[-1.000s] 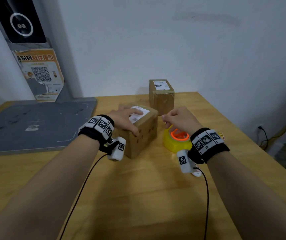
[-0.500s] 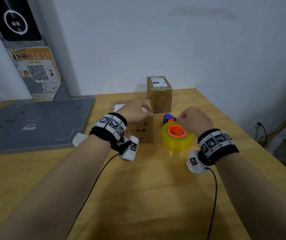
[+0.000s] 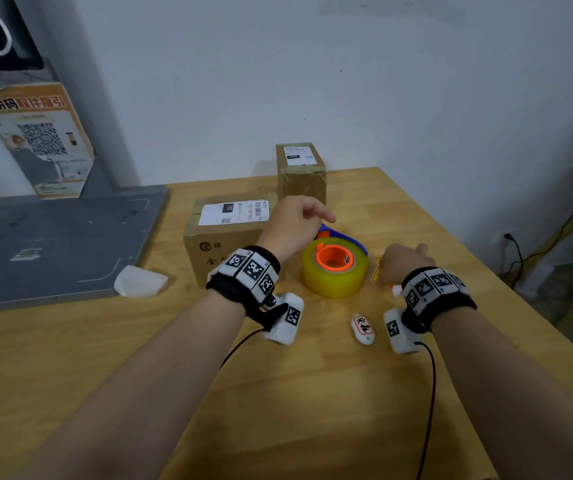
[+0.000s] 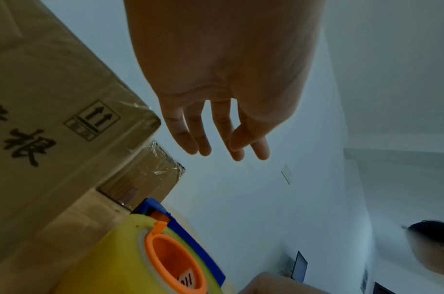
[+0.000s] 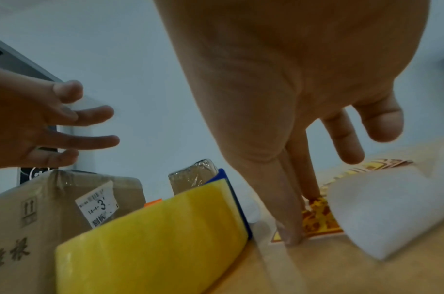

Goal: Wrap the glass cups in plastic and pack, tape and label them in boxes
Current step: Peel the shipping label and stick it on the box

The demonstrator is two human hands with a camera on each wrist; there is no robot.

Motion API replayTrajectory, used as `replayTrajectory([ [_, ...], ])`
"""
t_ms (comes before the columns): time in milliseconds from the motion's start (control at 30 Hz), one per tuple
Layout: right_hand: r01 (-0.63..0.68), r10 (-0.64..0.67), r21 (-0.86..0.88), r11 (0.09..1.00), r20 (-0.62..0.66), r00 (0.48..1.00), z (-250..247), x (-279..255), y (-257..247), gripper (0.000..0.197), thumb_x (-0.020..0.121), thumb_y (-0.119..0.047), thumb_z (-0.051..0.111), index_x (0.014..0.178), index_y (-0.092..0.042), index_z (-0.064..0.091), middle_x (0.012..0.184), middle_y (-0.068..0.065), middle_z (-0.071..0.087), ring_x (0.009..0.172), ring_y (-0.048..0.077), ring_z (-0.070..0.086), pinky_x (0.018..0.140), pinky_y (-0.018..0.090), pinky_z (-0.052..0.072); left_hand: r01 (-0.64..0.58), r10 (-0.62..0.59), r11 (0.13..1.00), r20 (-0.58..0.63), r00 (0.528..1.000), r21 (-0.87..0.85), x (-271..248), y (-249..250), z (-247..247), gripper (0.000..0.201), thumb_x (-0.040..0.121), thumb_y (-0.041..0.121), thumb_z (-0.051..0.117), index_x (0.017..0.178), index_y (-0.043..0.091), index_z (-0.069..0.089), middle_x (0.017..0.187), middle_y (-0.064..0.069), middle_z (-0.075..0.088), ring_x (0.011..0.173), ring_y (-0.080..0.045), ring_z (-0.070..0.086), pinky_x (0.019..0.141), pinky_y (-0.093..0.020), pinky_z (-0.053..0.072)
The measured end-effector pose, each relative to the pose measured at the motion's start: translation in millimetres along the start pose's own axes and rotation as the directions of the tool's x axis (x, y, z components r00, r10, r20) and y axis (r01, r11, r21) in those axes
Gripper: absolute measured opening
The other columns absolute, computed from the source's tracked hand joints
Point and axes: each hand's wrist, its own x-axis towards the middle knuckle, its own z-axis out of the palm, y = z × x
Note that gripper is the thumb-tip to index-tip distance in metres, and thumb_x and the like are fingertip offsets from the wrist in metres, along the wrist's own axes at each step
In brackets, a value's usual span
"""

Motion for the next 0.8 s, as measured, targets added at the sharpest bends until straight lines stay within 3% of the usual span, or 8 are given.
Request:
replayTrajectory([
  [133, 0.000, -0.002, -0.027, 1.000, -0.085, 0.996, -0.7, 0.6, 0.9, 0.039, 0.079, -0.037, 0.085, 0.105, -0.015, 0.066, 0.123, 0.009, 0.054, 0.140, 0.044, 0.028, 0.106, 0.053, 0.042, 0.012, -0.012, 1.000, 0.006, 1.000, 0.011, 2.2, 0.7, 6.4, 0.047, 0.094, -0.003, 0.049, 0.077, 0.035, 0.073, 0.115, 0.003, 0.074, 0.110, -0.009, 0.064, 0.078, -0.012, 0.044],
  [200, 0.003, -0.002, 0.017, 1.000, -0.056, 0.998, 0.4, 3.1, 3.8, 0.041, 0.076, -0.036, 0.087, 0.098, -0.012, 0.062, 0.107, 0.010, 0.064, 0.135, 0.043, 0.036, 0.104, 0.051, 0.041, 0.013, -0.014, 1.000, 0.014, 1.000, 0.017, 1.9, 1.0, 8.0, 0.046, 0.094, -0.002, 0.049, 0.078, 0.034, 0.073, 0.113, 0.004, 0.074, 0.108, -0.009, 0.065, 0.080, -0.015, 0.048],
  [267, 0.001, 0.000, 0.054, 0.999, -0.022, 1.000, 1.3, 3.2, 7.2, 0.042, 0.075, -0.037, 0.087, 0.091, -0.015, 0.055, 0.091, 0.009, 0.066, 0.130, 0.041, 0.042, 0.101, 0.049, 0.042, 0.019, -0.019, 1.000, 0.020, 1.000, 0.008, 1.3, 0.4, 9.3, 0.046, 0.093, -0.003, 0.049, 0.077, 0.033, 0.074, 0.111, 0.003, 0.074, 0.105, -0.011, 0.067, 0.087, -0.026, 0.056],
  [367, 0.001, 0.001, 0.073, 0.997, -0.035, 0.999, -1.2, -2.5, 7.3, 0.044, 0.076, -0.035, 0.087, 0.092, -0.014, 0.053, 0.092, 0.011, 0.067, 0.130, 0.040, 0.040, 0.096, 0.048, 0.047, 0.029, -0.030, 1.000, 0.013, 0.999, 0.006, -0.2, -1.1, 11.2, 0.047, 0.092, -0.002, 0.050, 0.076, 0.033, 0.075, 0.109, 0.004, 0.075, 0.100, -0.014, 0.070, 0.092, -0.043, 0.059],
  [500, 0.003, 0.000, 0.060, 0.998, -0.064, 0.998, -2.7, -7.7, 2.9, 0.043, 0.076, -0.033, 0.088, 0.088, -0.013, 0.052, 0.094, 0.012, 0.064, 0.130, 0.042, 0.043, 0.100, 0.051, 0.048, 0.035, -0.035, 0.999, 0.017, 0.999, 0.031, -2.7, -1.3, 11.1, 0.046, 0.090, -0.002, 0.050, 0.077, 0.033, 0.077, 0.105, 0.005, 0.075, 0.095, -0.021, 0.071, 0.089, -0.050, 0.059],
  [600, 0.014, -0.007, 0.079, 0.997, -0.085, 0.996, -1.6, -8.0, 1.2, 0.037, 0.080, -0.031, 0.083, 0.091, -0.013, 0.053, 0.090, 0.009, 0.061, 0.121, 0.041, 0.051, 0.093, 0.046, 0.052, 0.028, -0.029, 0.999, 0.027, 0.999, 0.025, -3.2, -1.1, 8.2, 0.046, 0.091, -0.002, 0.050, 0.077, 0.033, 0.077, 0.103, 0.006, 0.075, 0.094, -0.016, 0.070, 0.088, -0.043, 0.060],
  [733, 0.016, 0.027, 0.201, 0.980, -0.210, 0.977, -19.1, -14.0, -4.5, 0.028, 0.078, -0.036, 0.078, 0.089, -0.014, 0.065, 0.087, 0.008, 0.068, 0.096, 0.035, 0.066, 0.081, 0.042, 0.059, 0.019, -0.018, 1.000, 0.036, 0.999, -0.018, -4.7, 1.5, -0.8, 0.041, 0.095, -0.003, 0.051, 0.086, 0.028, 0.075, 0.099, 0.010, 0.072, 0.096, -0.005, 0.066, 0.074, -0.012, 0.051],
  [800, 0.062, 0.022, 0.263, 0.963, -0.306, 0.952, -35.9, -22.5, -13.1, 0.024, 0.079, -0.039, 0.078, 0.092, -0.020, 0.072, 0.091, 0.006, 0.070, 0.092, 0.033, 0.066, 0.083, 0.041, 0.057, 0.023, -0.021, 0.998, 0.020, 1.000, -0.065, -4.7, 2.4, -6.1, 0.036, 0.097, -0.003, 0.050, 0.096, 0.024, 0.073, 0.095, 0.013, 0.072, 0.090, 0.003, 0.065, 0.067, -0.008, 0.047],
])
